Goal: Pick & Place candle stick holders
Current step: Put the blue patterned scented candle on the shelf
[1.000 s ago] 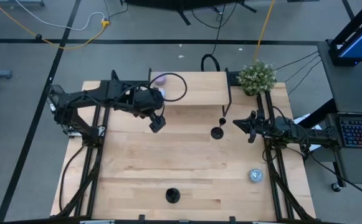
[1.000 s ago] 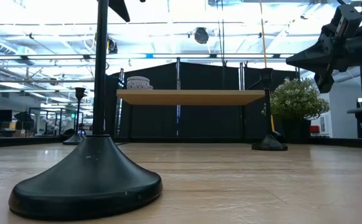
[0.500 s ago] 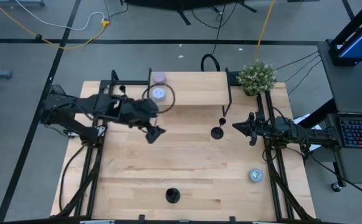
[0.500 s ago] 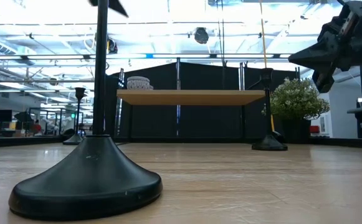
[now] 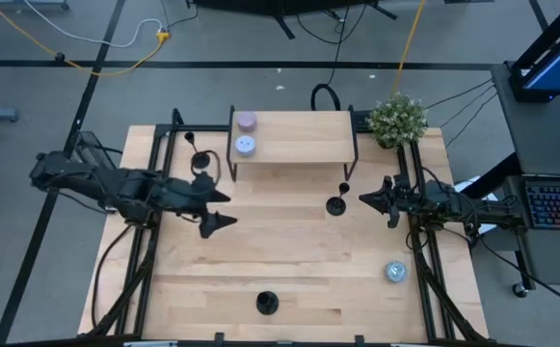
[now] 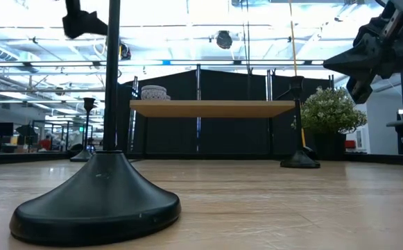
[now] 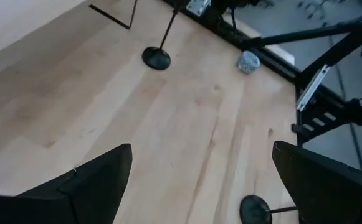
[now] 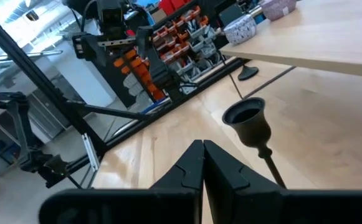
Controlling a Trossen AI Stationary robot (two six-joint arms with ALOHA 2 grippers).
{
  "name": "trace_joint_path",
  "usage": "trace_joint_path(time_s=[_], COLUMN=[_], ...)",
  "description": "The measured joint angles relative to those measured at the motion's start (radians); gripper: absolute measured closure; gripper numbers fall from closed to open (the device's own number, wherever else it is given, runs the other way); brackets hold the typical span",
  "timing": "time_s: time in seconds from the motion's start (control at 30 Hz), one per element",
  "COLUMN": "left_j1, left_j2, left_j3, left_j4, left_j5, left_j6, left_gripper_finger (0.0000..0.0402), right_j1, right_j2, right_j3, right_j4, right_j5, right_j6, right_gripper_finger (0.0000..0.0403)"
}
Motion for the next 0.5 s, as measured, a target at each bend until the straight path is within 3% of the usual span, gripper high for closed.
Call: trace_joint_path(time_s=[0.5], left_j1=[-0.019], left_j2=[-0.380], left_j3=[-0.417], left_j4=[0.282], left_j5=[-0.021], left_j6=[0.076], left_gripper_finger=[0.0007], right_j1=[0.000], right_j2=[0.000], right_j3=[0.000], right_j4=[0.046], right_j5=[0.004], right_j6=[0.008], right_gripper_finger=[0.0403])
